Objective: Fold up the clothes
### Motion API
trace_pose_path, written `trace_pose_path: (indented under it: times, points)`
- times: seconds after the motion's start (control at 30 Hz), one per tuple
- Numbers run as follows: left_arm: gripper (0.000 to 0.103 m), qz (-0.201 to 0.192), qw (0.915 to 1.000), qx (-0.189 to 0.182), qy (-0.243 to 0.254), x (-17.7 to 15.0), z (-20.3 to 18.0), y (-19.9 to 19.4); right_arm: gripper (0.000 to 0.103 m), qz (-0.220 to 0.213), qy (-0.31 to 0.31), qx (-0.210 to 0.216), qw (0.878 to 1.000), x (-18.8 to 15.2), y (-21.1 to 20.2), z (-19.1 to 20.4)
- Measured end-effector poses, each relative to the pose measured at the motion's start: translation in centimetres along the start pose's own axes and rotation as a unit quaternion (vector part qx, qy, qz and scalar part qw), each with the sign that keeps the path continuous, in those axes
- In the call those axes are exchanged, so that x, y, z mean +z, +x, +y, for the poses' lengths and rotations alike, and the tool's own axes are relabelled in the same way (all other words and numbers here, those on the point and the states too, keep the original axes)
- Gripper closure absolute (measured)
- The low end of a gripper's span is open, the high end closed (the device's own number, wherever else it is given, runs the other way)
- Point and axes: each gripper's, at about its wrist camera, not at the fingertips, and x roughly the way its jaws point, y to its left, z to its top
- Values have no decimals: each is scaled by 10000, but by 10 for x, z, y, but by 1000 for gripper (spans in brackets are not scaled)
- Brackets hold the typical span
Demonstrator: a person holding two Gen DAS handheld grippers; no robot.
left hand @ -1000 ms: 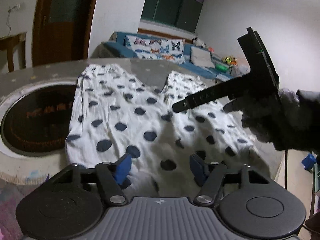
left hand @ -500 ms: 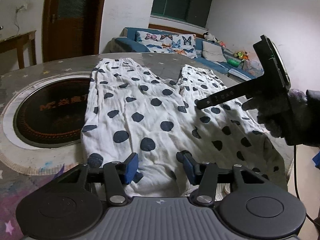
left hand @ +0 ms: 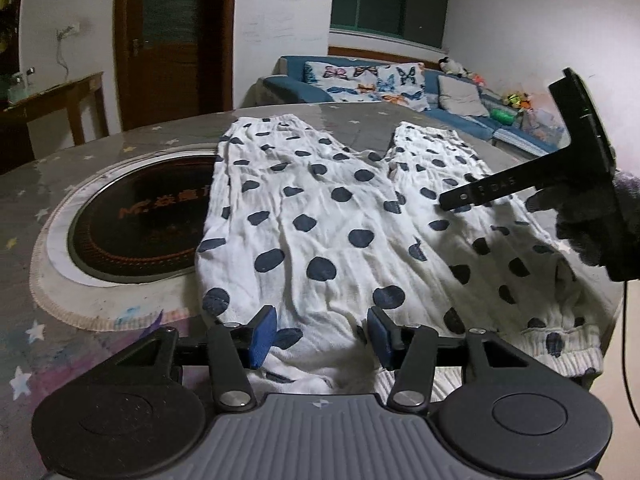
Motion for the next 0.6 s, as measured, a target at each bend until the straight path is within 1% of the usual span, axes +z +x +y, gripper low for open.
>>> trace_pose_path:
  times: [0.27, 0.37, 0.47, 0.6]
  points:
    - [49, 81, 9994, 319, 45, 3, -1, -9, 21, -196, -65, 87, 9997, -8, -8, -7]
    - [49, 5, 9995, 328, -13, 9, 2, -19, 21, -298, -111, 159, 9994, -9, -18, -5]
    - [49, -80, 9996, 249, -53, 18, 4, -25, 21, -397, -250, 315, 9984, -9, -28, 1]
    - [49, -92, 9999, 15, -80, 23, 0, -22, 21, -299, -360, 368, 9982, -11, -25, 6]
